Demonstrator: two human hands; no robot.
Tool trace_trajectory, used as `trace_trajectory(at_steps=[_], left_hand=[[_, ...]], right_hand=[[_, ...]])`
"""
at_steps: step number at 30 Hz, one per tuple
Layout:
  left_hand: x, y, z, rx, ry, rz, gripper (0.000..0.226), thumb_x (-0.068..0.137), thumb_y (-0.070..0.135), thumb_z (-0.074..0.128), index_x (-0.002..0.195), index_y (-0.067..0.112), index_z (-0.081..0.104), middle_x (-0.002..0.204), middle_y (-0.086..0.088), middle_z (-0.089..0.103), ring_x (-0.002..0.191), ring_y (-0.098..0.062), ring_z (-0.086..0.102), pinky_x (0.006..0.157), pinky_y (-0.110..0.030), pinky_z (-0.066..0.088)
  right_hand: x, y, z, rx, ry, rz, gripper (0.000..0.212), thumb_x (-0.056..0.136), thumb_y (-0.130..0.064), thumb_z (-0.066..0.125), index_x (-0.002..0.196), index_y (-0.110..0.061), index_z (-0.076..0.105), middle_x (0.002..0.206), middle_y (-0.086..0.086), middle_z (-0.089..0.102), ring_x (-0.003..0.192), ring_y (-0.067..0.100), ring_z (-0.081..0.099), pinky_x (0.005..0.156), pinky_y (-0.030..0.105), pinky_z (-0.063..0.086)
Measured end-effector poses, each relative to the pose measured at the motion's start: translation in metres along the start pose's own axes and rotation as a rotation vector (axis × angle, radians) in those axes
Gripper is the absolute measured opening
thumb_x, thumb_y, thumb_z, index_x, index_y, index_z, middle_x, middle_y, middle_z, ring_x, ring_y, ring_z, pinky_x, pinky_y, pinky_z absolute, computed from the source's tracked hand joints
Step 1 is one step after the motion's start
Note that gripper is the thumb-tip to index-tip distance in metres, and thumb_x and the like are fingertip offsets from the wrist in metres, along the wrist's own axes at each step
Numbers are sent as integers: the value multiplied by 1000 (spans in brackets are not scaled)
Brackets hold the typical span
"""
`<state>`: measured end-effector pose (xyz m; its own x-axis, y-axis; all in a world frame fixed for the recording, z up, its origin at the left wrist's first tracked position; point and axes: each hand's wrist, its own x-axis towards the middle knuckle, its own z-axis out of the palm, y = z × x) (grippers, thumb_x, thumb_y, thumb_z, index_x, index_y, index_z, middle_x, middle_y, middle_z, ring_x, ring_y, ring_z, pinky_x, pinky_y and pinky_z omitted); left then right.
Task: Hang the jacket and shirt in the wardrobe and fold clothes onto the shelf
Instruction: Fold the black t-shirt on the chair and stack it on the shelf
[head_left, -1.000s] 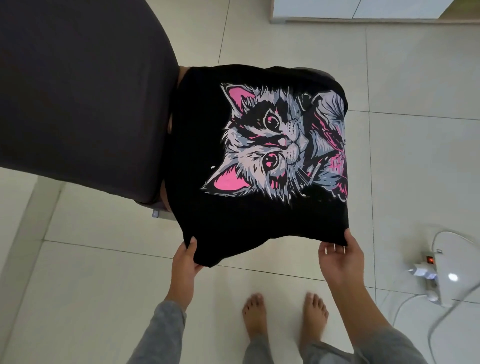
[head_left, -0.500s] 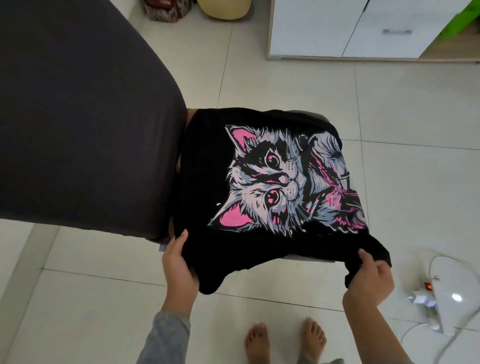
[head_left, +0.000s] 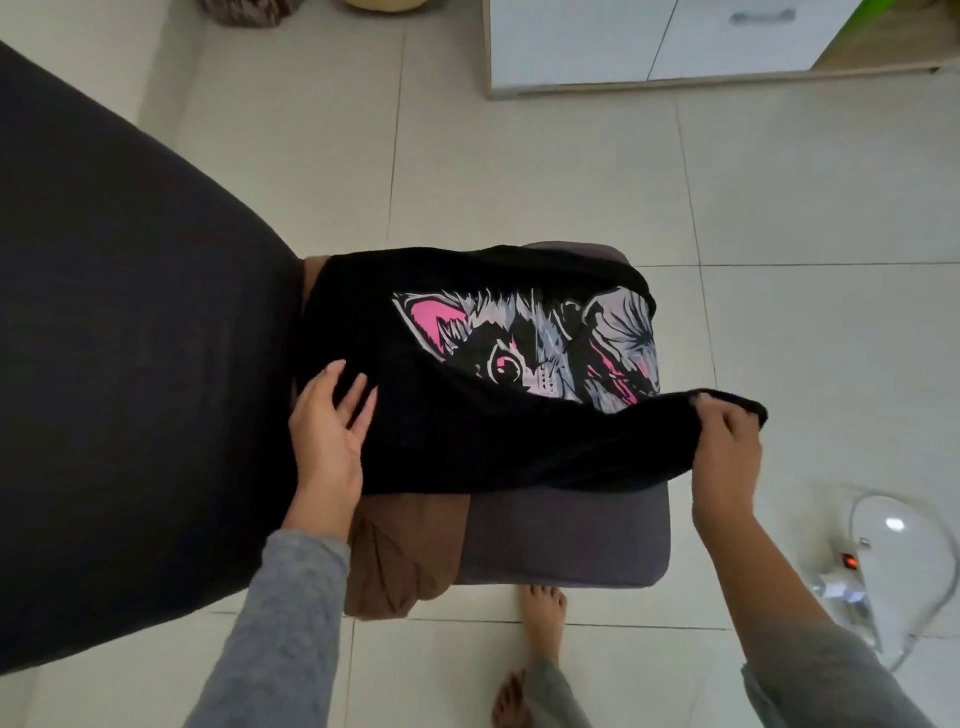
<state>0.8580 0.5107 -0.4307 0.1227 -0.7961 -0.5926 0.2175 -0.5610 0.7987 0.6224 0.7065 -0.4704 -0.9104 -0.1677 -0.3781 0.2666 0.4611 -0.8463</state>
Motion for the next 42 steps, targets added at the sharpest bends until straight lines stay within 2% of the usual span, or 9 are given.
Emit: trace_trajectory(at_steps=[3, 7, 11, 18, 23, 30, 33, 37, 42], left_hand=[[11, -19, -9, 412, 40, 164, 27, 95, 26, 52, 121, 21, 57, 132, 1, 50, 120, -12, 50, 99, -29, 43], [2, -44, -27, 558, 203, 284, 26, 94, 22, 56, 119, 15, 56, 131, -2, 43, 117, -14, 50, 93, -25, 43], [-13, -62, -43, 669, 322, 347, 35, 89, 20, 63, 118, 6, 51, 126, -11, 42, 99, -16, 52, 71, -11, 42], [-9, -69, -68, 844, 254, 268, 66, 81, 33, 71, 134, 11, 39, 135, -13, 30, 107, -24, 50, 91, -36, 49], [-5, -54, -74, 955, 159, 267, 32, 91, 22, 59, 117, 3, 56, 127, -17, 41, 105, -33, 54, 88, -32, 41], [-5, -31, -77, 1198, 74, 577, 11, 97, 11, 45, 99, 1, 50, 104, -14, 49, 80, -25, 50, 68, -35, 40], [-2, -24, -78, 1366, 15, 561, 5, 94, 4, 45, 98, 3, 47, 103, -16, 49, 79, -31, 52, 64, -36, 38], [6, -10, -68, 1527, -21, 329, 36, 83, -3, 55, 117, 4, 45, 116, -16, 47, 96, -36, 53, 65, -40, 40], [5, -1, -32, 1611, -159, 750, 67, 72, -6, 63, 134, 10, 43, 131, -12, 45, 116, -32, 44, 89, -44, 43]], right_hand=[[17, 0, 8, -131, -175, 83, 38, 95, -32, 49, 131, -19, 49, 136, 1, 46, 124, 19, 45, 106, 35, 35], [17, 11, 9, -260, -109, 19, 41, 93, -21, 53, 132, -13, 48, 140, 3, 44, 132, 21, 39, 109, 38, 32], [0, 36, 10, -322, -46, 115, 33, 89, -15, 57, 121, -6, 54, 121, 11, 55, 108, 26, 54, 86, 37, 44], [-43, 56, 21, -330, 126, 298, 27, 89, -25, 60, 104, -5, 51, 94, 9, 53, 89, 27, 51, 83, 40, 45], [-50, 42, 26, -146, 87, 519, 39, 89, -35, 59, 65, -6, 55, 65, 7, 58, 66, 25, 57, 67, 37, 48], [-47, 39, 23, 39, 26, 668, 15, 93, -20, 57, 89, -5, 58, 70, 4, 55, 61, 16, 53, 52, 27, 39], [-51, 42, 19, -79, -13, 597, 22, 93, -21, 56, 78, -5, 55, 68, 6, 54, 61, 18, 53, 51, 29, 39], [-57, 34, 14, -326, 14, 342, 18, 87, -18, 62, 87, 0, 57, 73, 7, 56, 78, 27, 55, 69, 35, 41], [-44, 17, 30, -429, -38, -159, 25, 81, -3, 61, 105, -10, 58, 106, 10, 57, 102, 26, 53, 88, 33, 42]])
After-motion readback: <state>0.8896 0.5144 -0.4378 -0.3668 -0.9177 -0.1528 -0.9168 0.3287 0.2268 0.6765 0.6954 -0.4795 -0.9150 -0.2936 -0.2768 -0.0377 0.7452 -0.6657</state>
